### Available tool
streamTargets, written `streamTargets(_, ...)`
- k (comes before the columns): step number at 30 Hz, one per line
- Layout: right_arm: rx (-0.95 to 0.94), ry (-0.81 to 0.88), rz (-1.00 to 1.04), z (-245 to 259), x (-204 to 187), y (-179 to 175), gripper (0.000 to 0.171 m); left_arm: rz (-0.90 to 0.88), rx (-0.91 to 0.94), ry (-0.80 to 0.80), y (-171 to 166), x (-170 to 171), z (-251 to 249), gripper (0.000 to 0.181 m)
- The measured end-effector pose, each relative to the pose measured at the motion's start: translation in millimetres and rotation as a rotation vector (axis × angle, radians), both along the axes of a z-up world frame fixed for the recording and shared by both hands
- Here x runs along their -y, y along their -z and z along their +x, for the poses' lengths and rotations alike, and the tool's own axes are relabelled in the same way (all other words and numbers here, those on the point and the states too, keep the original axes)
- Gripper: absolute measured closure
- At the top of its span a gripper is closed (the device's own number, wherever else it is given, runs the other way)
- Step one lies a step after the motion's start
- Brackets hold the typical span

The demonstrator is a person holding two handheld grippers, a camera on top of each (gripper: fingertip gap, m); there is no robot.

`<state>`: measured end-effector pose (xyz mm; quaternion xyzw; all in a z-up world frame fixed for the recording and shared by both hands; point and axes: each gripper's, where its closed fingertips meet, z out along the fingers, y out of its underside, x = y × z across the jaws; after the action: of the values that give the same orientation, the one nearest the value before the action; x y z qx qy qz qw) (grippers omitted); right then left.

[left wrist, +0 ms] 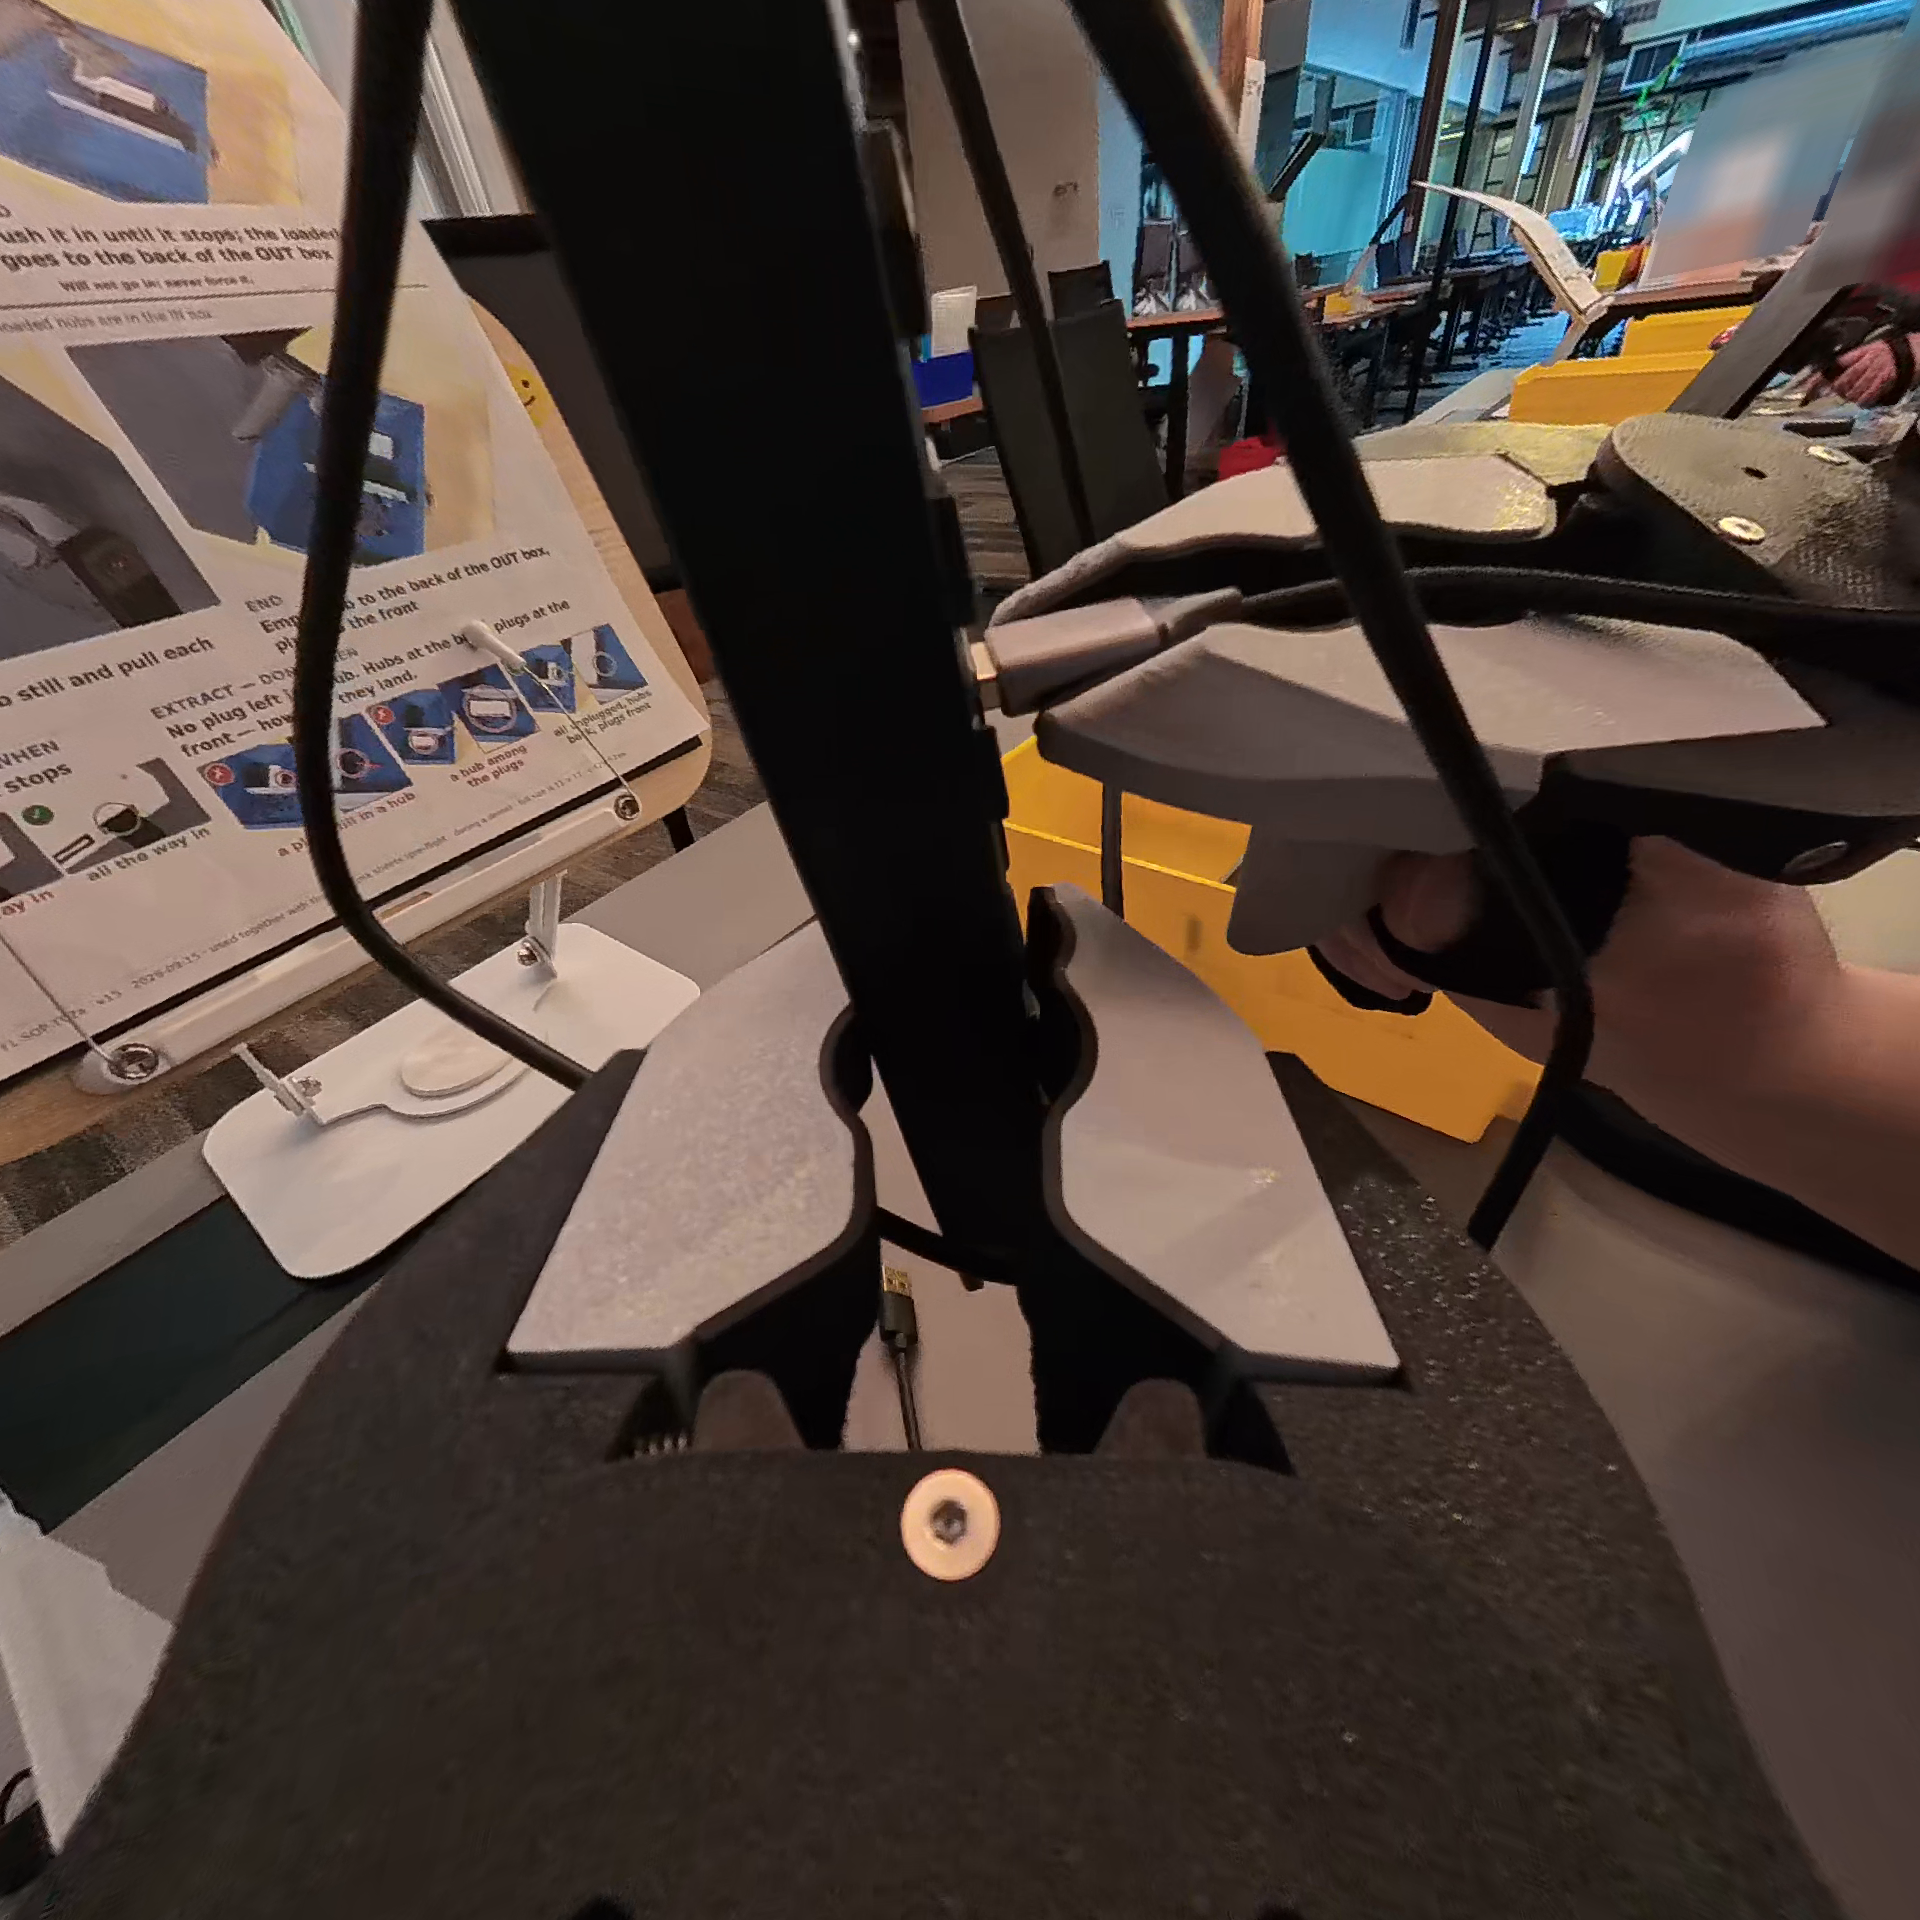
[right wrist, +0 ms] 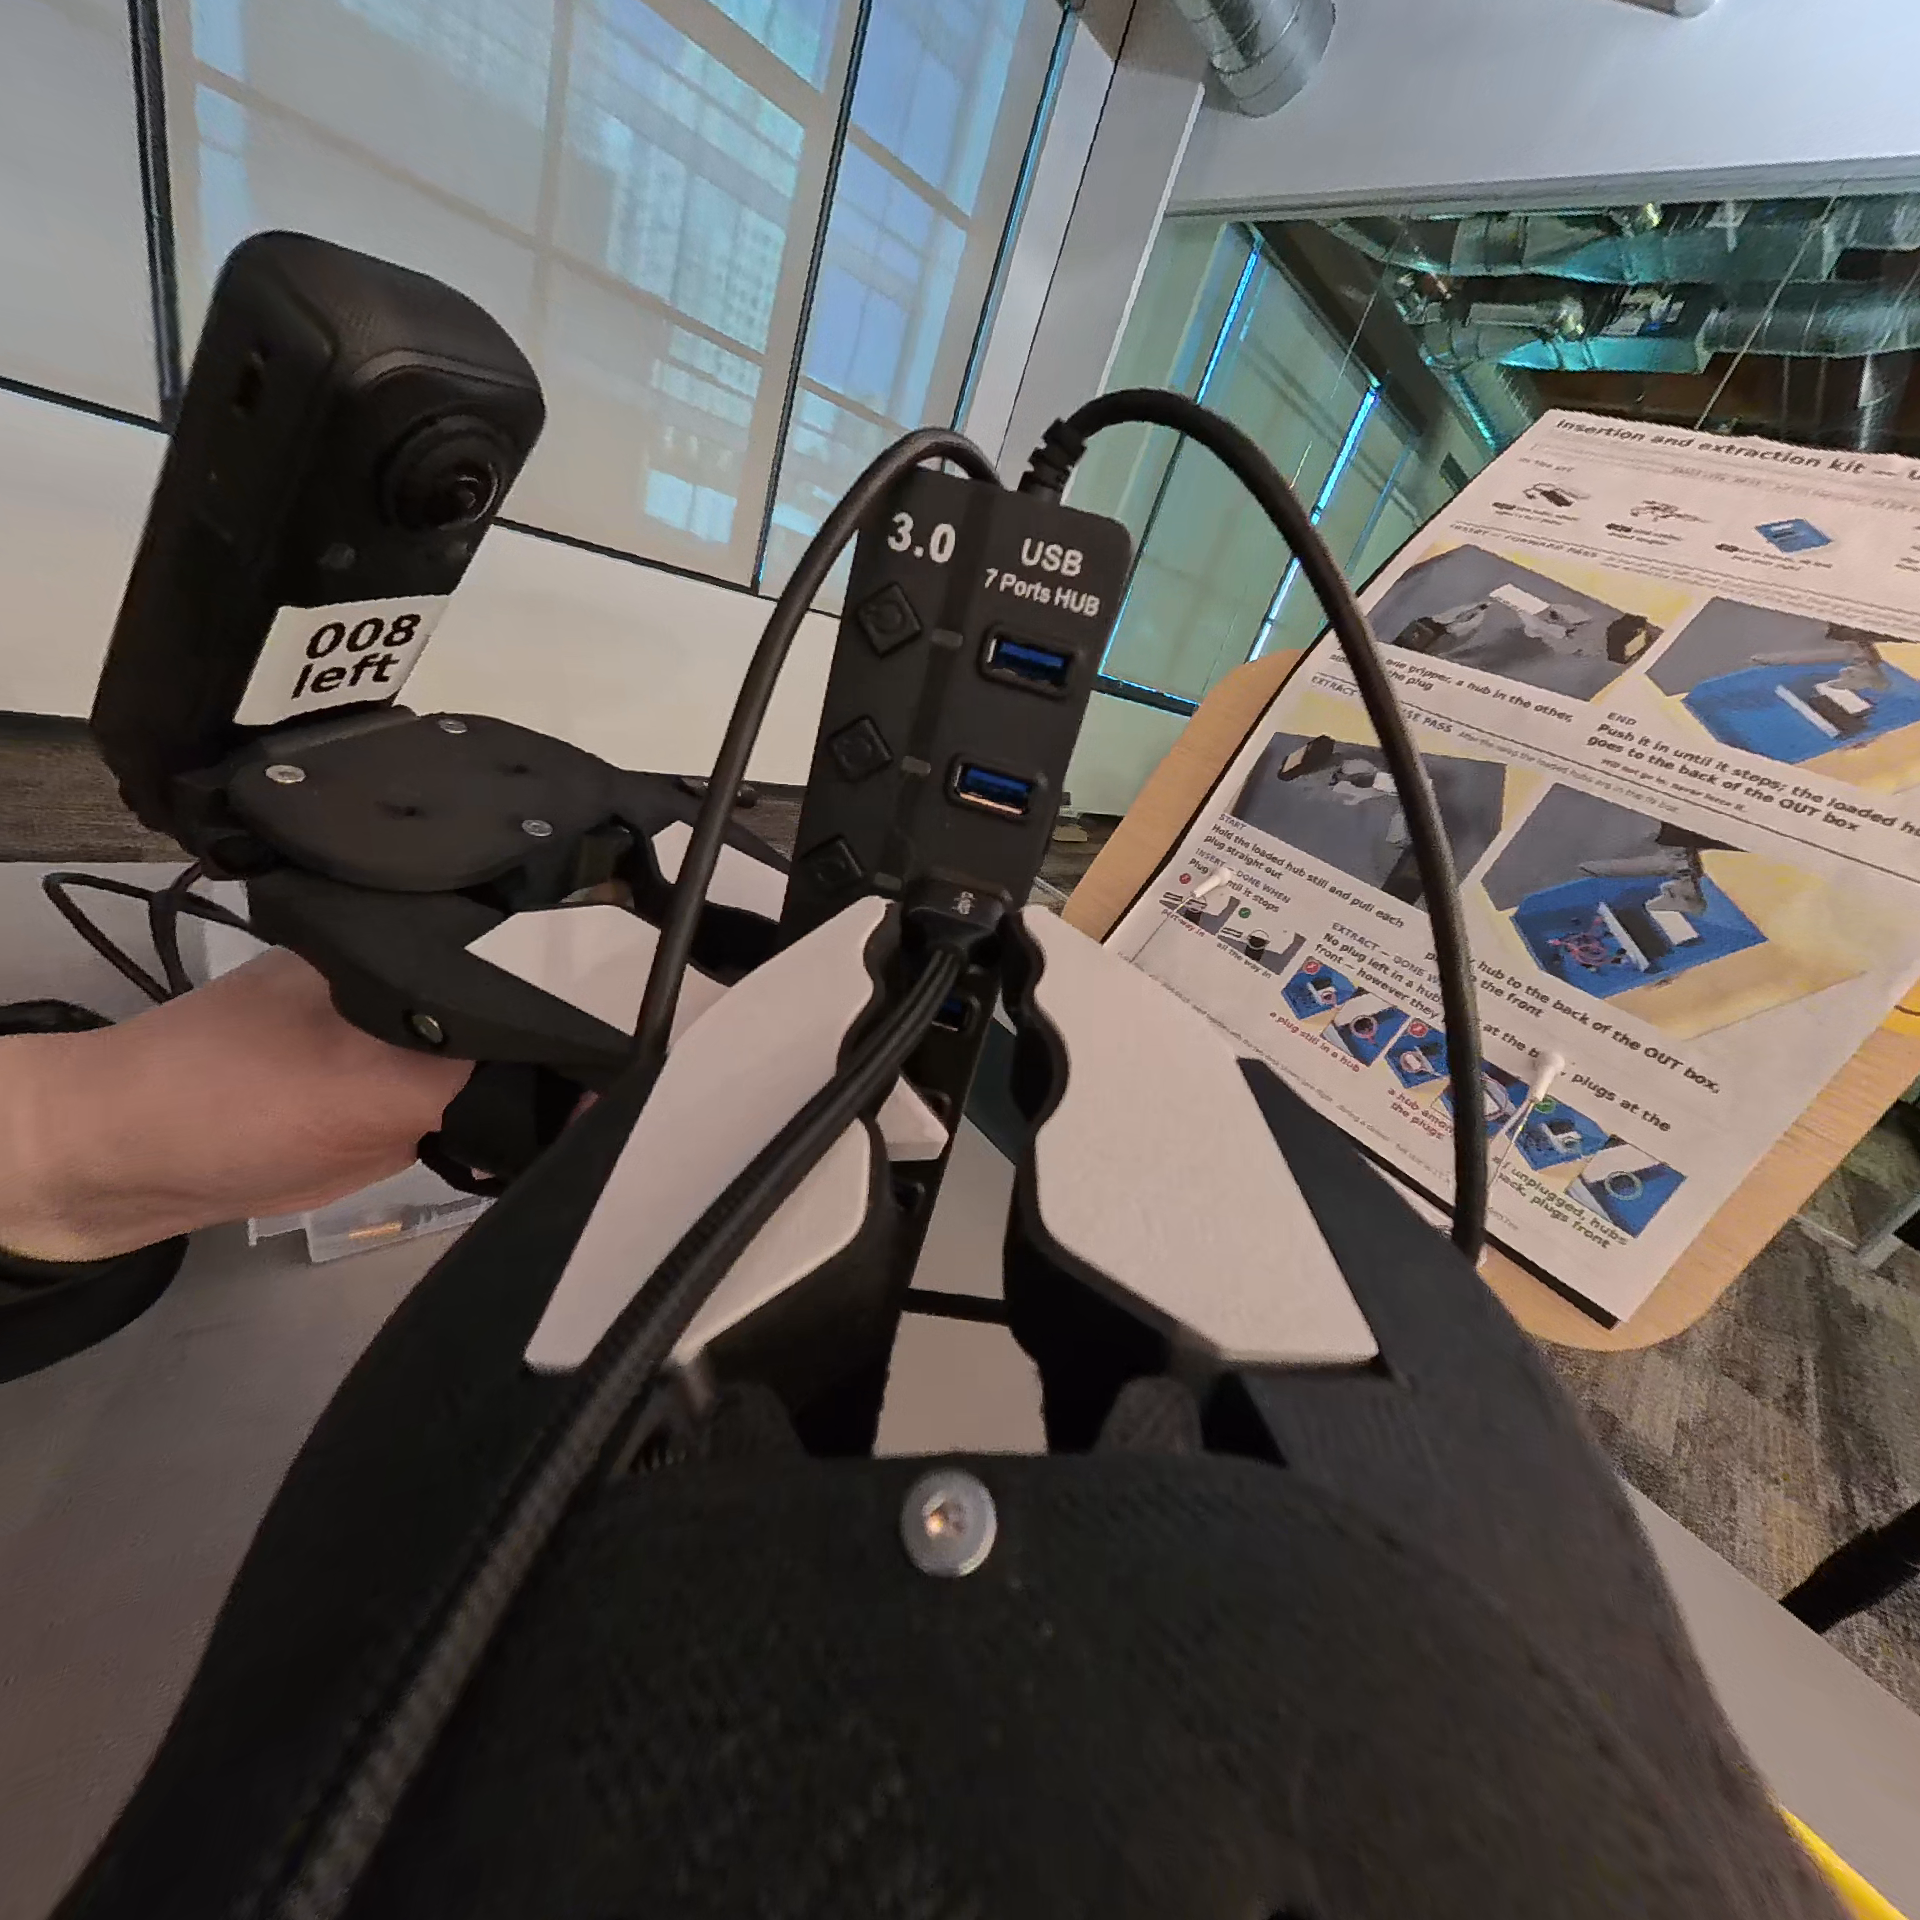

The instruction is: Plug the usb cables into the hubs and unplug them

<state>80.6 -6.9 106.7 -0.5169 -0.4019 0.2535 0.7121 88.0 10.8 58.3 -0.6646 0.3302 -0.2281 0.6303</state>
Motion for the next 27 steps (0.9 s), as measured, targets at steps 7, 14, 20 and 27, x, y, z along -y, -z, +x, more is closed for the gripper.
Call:
streamTargets(7,0.009,0.004,0.014,-0.4,0.6,0.3,0.152,0.018,-0.017,-0.015,-0.2,-0.2,-0.7,0.153)
streamTargets(14,0.010,-0.036,0.020,-3.4,1.5,-0.7,0.150,-0.026,0.035,-0.014,-4.4,-3.2,-6.2,0.155)
streamTargets(20,-0.015,-0.043,0.059,-2.9,3.2,-2.5,0.150,0.006,0.061,-0.043,-8.8,-5.9,-11.2,0.155)
streamTargets(27,-0.155,-0.060,0.115,-0.8,14.1,-10.8,0.150,0.144,0.040,-0.139,-19.7,-3.4,-14.9,0.155)
